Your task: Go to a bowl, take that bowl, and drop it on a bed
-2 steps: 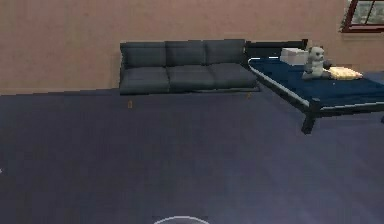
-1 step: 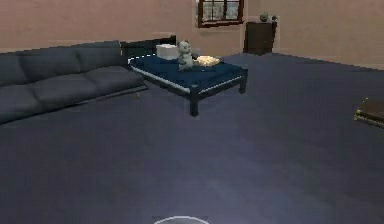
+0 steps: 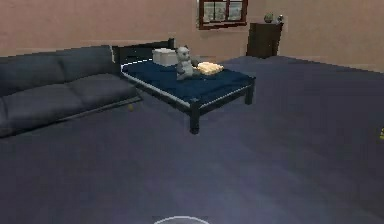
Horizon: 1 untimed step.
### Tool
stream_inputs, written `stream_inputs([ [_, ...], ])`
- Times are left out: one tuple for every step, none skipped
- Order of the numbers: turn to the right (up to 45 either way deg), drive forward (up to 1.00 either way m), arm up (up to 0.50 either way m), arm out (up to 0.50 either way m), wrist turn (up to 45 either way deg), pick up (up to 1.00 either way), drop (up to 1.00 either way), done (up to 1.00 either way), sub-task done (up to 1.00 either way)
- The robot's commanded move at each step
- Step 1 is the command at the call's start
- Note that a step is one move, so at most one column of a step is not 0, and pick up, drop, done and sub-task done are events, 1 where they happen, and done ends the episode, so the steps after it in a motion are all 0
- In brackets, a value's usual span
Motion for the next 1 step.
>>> stream_inputs([
  [24.0, 0.0, 0.0, 0.0, 0.0, 0.0, 0.0, 0.0, 0.0],
])
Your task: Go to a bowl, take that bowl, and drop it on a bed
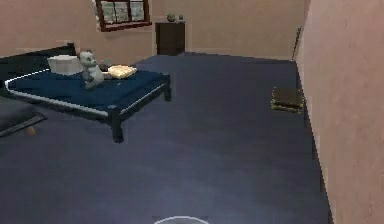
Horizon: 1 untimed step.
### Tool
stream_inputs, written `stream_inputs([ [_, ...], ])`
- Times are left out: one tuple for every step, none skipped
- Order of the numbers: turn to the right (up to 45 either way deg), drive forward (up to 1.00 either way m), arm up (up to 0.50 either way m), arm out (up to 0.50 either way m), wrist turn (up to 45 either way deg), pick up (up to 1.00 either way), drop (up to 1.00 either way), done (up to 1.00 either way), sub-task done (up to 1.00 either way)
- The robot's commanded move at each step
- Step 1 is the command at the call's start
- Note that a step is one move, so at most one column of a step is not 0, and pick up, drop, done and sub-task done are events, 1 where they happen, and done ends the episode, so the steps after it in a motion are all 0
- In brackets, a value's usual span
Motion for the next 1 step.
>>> stream_inputs([
  [0.0, 1.0, 0.0, 0.0, 0.0, 0.0, 0.0, 0.0, 0.0],
])
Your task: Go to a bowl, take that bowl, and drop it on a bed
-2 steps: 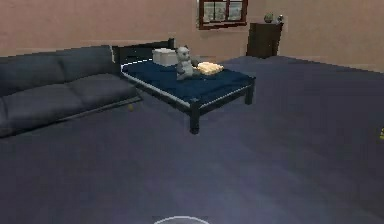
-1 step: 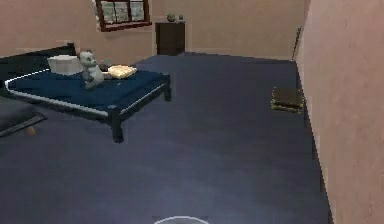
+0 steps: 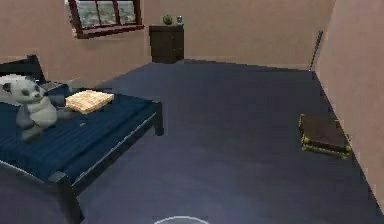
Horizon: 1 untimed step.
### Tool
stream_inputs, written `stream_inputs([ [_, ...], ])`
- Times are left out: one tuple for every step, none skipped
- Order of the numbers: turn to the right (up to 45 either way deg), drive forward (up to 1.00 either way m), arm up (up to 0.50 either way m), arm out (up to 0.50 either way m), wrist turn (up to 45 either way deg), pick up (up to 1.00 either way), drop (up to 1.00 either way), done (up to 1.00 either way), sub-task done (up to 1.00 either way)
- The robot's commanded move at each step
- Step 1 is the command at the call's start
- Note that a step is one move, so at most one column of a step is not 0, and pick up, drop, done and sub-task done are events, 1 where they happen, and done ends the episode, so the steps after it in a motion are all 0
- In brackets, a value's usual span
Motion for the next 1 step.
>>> stream_inputs([
  [0.0, 1.0, 0.0, 0.0, 0.0, 0.0, 0.0, 0.0, 0.0],
])
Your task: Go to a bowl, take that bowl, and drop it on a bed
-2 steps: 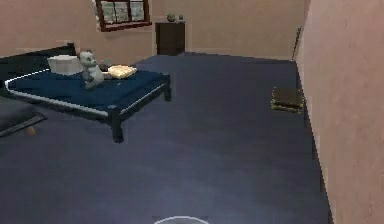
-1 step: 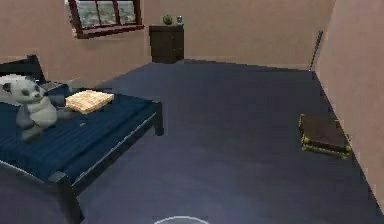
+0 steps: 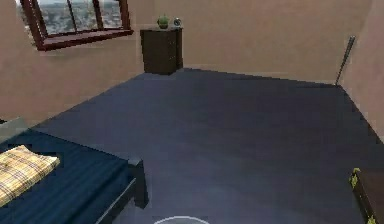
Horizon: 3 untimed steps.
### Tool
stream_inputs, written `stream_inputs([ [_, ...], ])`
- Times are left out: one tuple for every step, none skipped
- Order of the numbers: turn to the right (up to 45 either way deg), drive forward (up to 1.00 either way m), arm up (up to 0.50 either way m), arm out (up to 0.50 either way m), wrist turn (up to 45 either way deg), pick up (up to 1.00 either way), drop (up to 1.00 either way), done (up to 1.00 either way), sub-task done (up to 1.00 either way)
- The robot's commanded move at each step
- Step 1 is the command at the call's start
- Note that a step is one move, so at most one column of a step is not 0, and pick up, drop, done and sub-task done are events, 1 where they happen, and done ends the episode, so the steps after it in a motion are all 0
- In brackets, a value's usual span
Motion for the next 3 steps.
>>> stream_inputs([
  [0.0, 1.0, 0.0, 0.0, 0.0, 0.0, 0.0, 0.0, 0.0],
  [0.0, 0.6, 0.0, 0.0, 0.0, 0.0, 0.0, 0.0, 0.0],
  [-45.0, 0.0, 0.0, 0.0, 0.0, 0.0, 0.0, 0.0, 0.0],
])
